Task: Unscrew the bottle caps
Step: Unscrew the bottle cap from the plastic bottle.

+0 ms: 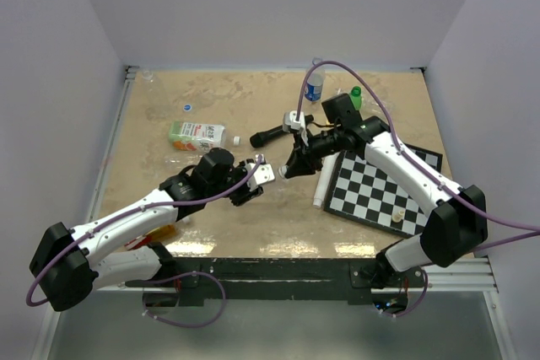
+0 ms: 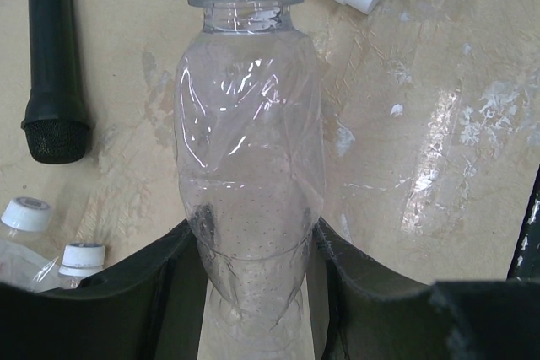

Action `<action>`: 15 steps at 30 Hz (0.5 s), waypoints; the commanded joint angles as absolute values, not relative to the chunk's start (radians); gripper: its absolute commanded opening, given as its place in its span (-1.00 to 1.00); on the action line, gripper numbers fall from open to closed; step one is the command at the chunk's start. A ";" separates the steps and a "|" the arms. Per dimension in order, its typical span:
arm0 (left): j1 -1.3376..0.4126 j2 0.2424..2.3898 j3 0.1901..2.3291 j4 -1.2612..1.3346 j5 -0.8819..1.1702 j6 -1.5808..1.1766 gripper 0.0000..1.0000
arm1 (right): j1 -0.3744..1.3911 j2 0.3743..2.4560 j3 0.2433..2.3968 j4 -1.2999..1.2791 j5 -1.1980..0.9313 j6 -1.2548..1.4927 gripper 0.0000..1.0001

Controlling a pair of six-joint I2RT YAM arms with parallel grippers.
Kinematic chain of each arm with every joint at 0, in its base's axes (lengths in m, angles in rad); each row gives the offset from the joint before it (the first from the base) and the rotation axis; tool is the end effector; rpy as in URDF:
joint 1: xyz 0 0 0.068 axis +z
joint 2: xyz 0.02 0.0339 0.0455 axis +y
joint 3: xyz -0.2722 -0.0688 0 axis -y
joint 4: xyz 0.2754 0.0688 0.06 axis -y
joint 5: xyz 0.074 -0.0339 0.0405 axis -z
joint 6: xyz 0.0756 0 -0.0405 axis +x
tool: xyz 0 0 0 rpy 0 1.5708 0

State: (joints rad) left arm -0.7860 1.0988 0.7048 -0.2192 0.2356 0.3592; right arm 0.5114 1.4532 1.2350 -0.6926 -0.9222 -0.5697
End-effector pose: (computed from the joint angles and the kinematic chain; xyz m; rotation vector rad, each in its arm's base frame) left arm 0.1954 -0.2206 0.2207 1.3080 1.7792 -0.4972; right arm 0.2699 0.2205 0.2882 -1.4838 1.7294 1.0931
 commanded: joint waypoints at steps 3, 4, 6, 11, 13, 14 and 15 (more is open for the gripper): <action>-0.778 1.058 0.687 -0.175 0.261 0.385 -1.00 | 0.528 1.443 1.305 -0.924 -0.956 -0.993 -1.00; -0.779 1.054 0.683 -0.173 0.271 0.393 -0.99 | 0.528 1.442 1.319 -0.981 -0.957 -1.119 -1.00; -0.779 1.048 0.677 -0.172 0.293 0.402 -0.99 | 0.529 1.427 1.334 -1.089 -0.942 -1.410 -1.00; -0.779 1.048 0.672 -0.175 0.314 0.403 -0.99 | 0.529 1.301 1.276 -0.956 -0.821 -1.743 -1.00; -0.779 1.046 0.670 -0.173 0.318 0.402 -0.99 | 0.529 1.282 1.269 -0.864 -0.808 -1.717 -1.00; -0.779 1.045 0.670 -0.173 0.318 0.402 -0.99 | 0.529 1.292 1.287 -0.874 -0.813 -1.715 -1.00; -0.779 1.046 0.669 -0.170 0.319 0.402 -0.99 | 0.529 1.302 1.304 -0.899 -0.830 -1.717 -1.00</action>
